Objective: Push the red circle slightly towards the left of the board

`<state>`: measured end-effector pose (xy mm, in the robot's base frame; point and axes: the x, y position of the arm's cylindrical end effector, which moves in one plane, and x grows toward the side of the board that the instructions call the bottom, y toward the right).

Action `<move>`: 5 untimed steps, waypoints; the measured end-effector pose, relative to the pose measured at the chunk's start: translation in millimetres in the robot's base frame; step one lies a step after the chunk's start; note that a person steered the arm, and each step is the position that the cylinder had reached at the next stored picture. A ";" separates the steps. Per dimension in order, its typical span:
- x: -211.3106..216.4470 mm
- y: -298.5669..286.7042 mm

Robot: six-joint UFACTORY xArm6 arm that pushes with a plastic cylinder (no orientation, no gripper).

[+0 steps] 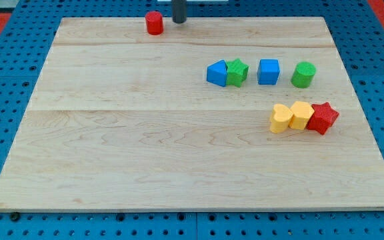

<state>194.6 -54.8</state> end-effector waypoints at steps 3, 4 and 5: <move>72.5 -178.5; 81.3 -203.6; 89.7 -240.1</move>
